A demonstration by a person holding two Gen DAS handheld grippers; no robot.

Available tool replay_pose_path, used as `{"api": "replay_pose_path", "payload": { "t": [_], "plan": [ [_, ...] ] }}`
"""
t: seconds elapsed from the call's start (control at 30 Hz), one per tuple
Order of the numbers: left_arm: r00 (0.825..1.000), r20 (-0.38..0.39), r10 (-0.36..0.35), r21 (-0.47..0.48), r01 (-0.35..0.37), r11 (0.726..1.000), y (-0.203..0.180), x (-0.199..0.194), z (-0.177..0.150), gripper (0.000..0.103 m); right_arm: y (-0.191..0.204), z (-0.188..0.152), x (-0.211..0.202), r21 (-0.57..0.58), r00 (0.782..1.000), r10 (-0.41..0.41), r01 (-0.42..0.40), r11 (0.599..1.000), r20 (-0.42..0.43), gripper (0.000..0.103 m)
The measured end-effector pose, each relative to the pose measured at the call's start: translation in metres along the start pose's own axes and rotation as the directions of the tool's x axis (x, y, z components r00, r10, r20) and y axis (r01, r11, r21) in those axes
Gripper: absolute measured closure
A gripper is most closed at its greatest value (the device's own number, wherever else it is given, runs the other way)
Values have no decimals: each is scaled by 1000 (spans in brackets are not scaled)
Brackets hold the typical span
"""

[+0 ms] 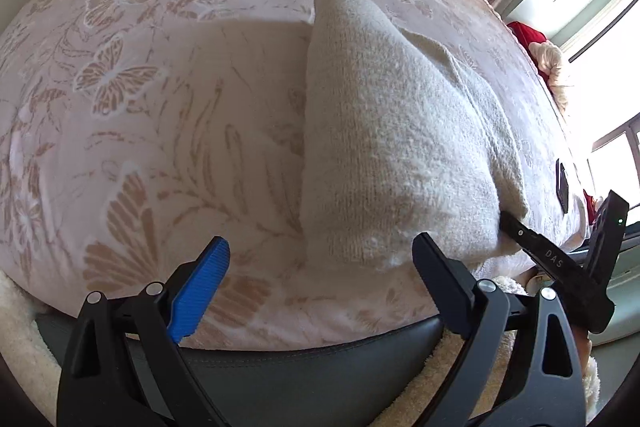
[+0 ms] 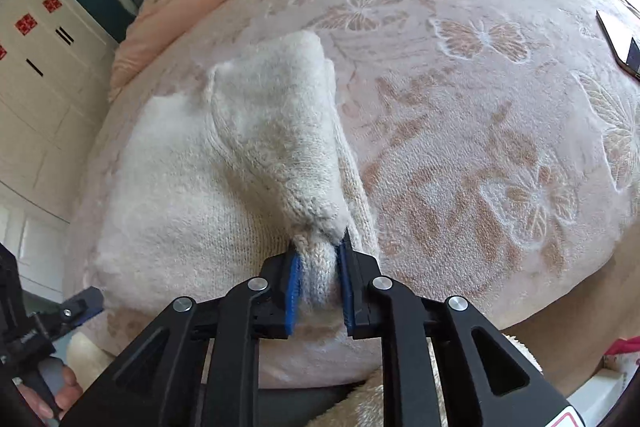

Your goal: Fold small clothes

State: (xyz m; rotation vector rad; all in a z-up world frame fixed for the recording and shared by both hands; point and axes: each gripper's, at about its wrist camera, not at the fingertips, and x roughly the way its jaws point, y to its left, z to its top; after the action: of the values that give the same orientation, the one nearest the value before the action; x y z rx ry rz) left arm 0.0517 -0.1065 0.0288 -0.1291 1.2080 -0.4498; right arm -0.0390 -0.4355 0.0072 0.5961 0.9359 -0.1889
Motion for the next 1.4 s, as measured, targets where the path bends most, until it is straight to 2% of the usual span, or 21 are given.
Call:
{"api": "replay_pose_path", "payload": {
  "t": [0.03,0.1,0.13,0.17,0.2,0.33,0.4,0.47,0.57,0.63,0.67,0.7,0.73,0.8,0.9,0.97,1.1,1.27,1.4],
  "plan": [
    [1000,13,-7,3,7,1000,0,-4,2,13,1,2,-6,11,1000,11,-11,1000,13,79],
    [999,43,-11,11,11,1000,-1,-10,8,13,2,4,-11,27,1000,3,-3,1000,16,57],
    [998,54,-17,10,17,1000,-1,-11,12,12,2,5,-12,27,1000,9,-9,1000,22,50],
    [998,57,-26,2,26,1000,-1,-10,18,12,0,7,-11,33,999,14,-15,999,29,39],
    [997,51,-55,-17,55,998,0,-7,23,11,-2,7,-9,48,999,7,-8,999,35,35],
    [988,20,-154,-143,155,977,6,20,41,11,-12,7,17,129,999,48,-45,991,-22,34],
    [989,-17,-145,-182,139,973,5,40,45,11,-15,5,33,178,994,95,-83,980,-56,31],
    [987,-49,-152,-182,141,973,1,57,45,11,-17,3,43,230,988,140,-122,965,-62,27],
    [977,-89,-194,-216,171,961,-2,73,44,9,-17,3,49,271,985,163,-144,952,-50,23],
    [972,-117,-206,-255,171,952,-3,77,45,8,-14,5,51,287,984,169,-146,947,-57,23],
    [972,-122,-199,-257,163,953,-6,76,46,8,-12,7,51,288,984,169,-144,947,-64,29],
    [973,-132,-192,-245,155,957,-10,75,47,12,-9,9,51,280,984,168,-143,949,-65,48],
    [974,-144,-172,-220,138,966,-15,72,49,15,-6,11,48,267,982,176,-153,951,-64,57],
    [979,-142,-147,-154,125,980,-28,60,51,33,2,15,35,248,983,180,-165,955,-42,67],
    [979,-126,-159,-58,153,987,-43,35,53,47,14,21,0,213,977,212,-212,954,21,70],
    [969,-129,-209,-47,205,978,-47,16,53,48,22,22,-31,177,978,200,-208,962,64,70],
    [949,-102,-297,13,300,954,-64,-31,42,49,22,18,-95,165,964,225,-247,955,142,75],
    [914,-55,-401,70,404,912,-89,-79,35,53,39,20,-159,81,945,225,-250,965,239,78],
    [885,-17,-465,96,464,880,-97,-108,42,57,60,30,-196,-1,912,269,-283,959,310,80]
  ]
}}
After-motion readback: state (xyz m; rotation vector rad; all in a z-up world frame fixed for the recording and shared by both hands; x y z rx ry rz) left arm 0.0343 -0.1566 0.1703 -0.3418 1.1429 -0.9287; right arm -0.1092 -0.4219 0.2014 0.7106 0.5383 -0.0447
